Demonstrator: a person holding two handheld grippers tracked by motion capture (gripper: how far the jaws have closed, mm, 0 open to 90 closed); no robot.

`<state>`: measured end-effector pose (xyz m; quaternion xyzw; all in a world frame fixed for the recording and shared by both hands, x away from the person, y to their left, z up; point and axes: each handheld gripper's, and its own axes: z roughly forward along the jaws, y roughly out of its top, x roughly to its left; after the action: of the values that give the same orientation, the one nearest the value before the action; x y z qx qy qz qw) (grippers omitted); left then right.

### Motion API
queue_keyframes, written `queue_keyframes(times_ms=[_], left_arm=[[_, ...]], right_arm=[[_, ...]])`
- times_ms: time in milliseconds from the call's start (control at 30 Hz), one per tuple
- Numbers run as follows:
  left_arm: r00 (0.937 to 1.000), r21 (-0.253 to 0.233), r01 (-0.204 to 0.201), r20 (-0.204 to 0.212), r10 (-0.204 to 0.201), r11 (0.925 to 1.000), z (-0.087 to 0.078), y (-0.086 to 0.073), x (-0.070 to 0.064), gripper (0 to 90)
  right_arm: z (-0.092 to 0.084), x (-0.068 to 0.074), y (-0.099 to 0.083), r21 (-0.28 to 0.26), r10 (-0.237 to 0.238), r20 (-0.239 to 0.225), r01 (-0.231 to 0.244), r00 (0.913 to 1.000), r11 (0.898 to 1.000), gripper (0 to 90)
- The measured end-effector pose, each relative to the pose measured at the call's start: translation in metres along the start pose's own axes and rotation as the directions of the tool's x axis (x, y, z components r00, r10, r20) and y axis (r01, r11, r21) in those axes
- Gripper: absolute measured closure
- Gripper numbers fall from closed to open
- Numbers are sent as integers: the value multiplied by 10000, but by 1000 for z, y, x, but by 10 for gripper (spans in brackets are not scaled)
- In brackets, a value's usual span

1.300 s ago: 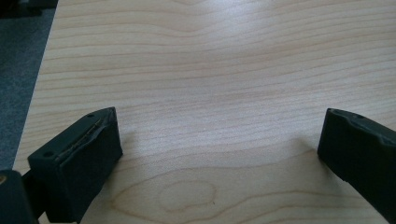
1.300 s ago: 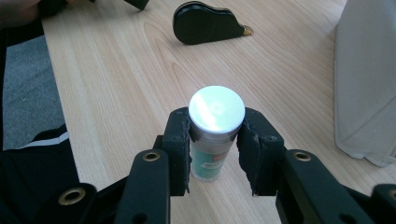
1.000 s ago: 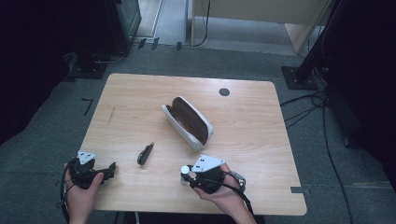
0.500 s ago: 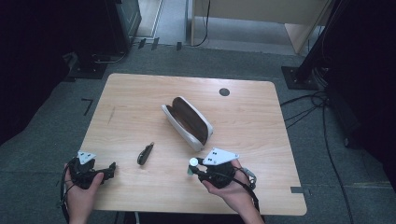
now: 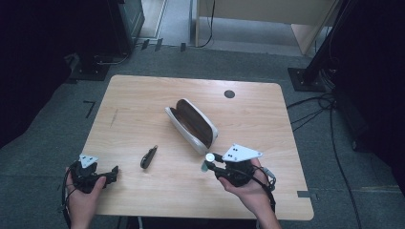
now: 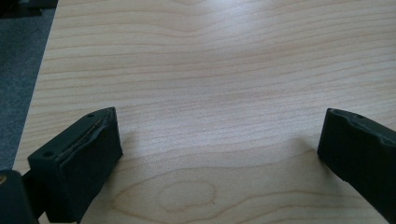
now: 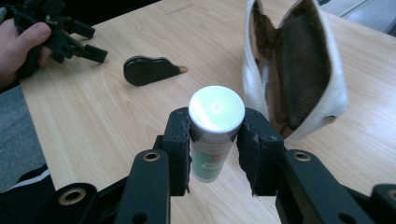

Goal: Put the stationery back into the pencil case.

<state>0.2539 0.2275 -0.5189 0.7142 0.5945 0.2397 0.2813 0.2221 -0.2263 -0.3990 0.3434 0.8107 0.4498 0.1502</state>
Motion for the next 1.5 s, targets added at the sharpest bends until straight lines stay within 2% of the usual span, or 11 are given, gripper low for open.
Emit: queue_keyframes(times_ms=[367,667,1067,1500], left_arm=[[10000,0,-1,0,1,10000,0,0,0,0],[10000,-3,3,-1,-3,10000,0,0,0,0],[10000,15,-11,3,11,10000,0,0,0,0],[10000,2,-7,-1,7,10000,0,0,0,0]], right_arm=[[-16,-15,7,-248,167,466,-156,9988,9996,654],[-20,-25,18,-433,274,782,-240,9966,9988,654],[-4,-34,40,-553,291,888,-243,9956,9982,654],[19,-40,54,-666,352,1004,-286,9943,9974,654]])
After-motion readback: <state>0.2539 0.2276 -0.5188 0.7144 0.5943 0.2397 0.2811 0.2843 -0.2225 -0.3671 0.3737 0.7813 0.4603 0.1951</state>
